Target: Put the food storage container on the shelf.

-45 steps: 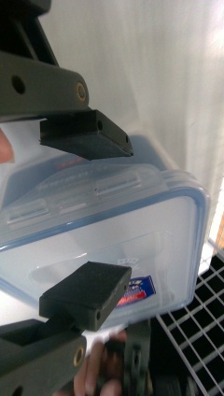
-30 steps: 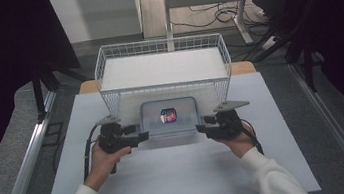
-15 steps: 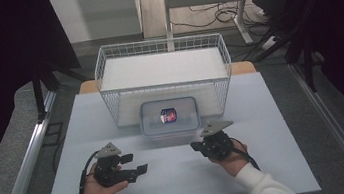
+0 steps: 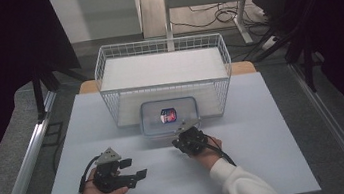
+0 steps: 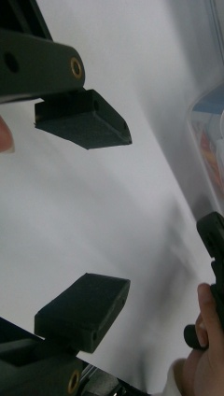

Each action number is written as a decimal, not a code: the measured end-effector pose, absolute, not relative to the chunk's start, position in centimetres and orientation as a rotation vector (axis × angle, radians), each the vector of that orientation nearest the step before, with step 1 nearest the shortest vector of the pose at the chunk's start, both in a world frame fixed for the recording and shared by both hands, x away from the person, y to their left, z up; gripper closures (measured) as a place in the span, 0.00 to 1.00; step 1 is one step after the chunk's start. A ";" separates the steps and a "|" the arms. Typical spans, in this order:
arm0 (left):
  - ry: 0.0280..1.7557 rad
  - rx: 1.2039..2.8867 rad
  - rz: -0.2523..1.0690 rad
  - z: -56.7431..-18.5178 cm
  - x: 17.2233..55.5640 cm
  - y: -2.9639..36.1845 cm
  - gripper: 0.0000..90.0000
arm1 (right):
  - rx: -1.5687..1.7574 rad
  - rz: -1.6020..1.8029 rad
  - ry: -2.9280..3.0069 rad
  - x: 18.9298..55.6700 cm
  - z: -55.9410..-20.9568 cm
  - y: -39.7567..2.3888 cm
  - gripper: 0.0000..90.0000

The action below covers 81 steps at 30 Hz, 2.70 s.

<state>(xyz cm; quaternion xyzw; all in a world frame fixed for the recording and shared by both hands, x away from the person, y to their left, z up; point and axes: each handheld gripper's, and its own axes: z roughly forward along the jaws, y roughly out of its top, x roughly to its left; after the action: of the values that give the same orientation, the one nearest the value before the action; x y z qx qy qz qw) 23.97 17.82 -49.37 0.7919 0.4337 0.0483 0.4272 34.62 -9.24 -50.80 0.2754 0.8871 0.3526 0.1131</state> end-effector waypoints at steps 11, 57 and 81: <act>1.091 1.984 0.131 -49.5 24.1 18.0 0.30 | 0.849 1.031 2.542 36.0 -51.4 -8.3 0.99; 1.121 1.968 0.129 -49.6 24.6 18.9 0.30 | 1.028 1.045 2.401 42.0 -48.9 -6.9 0.99; 1.160 1.959 0.150 -50.0 24.4 19.4 0.30 | 1.022 1.185 2.477 29.0 -46.5 -23.3 0.99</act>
<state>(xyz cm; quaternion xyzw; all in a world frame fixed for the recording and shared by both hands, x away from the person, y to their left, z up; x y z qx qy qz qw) 24.39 19.44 -50.00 0.7804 0.4620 0.0600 0.4171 29.02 -23.27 -46.48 0.3470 0.8406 0.4023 0.1058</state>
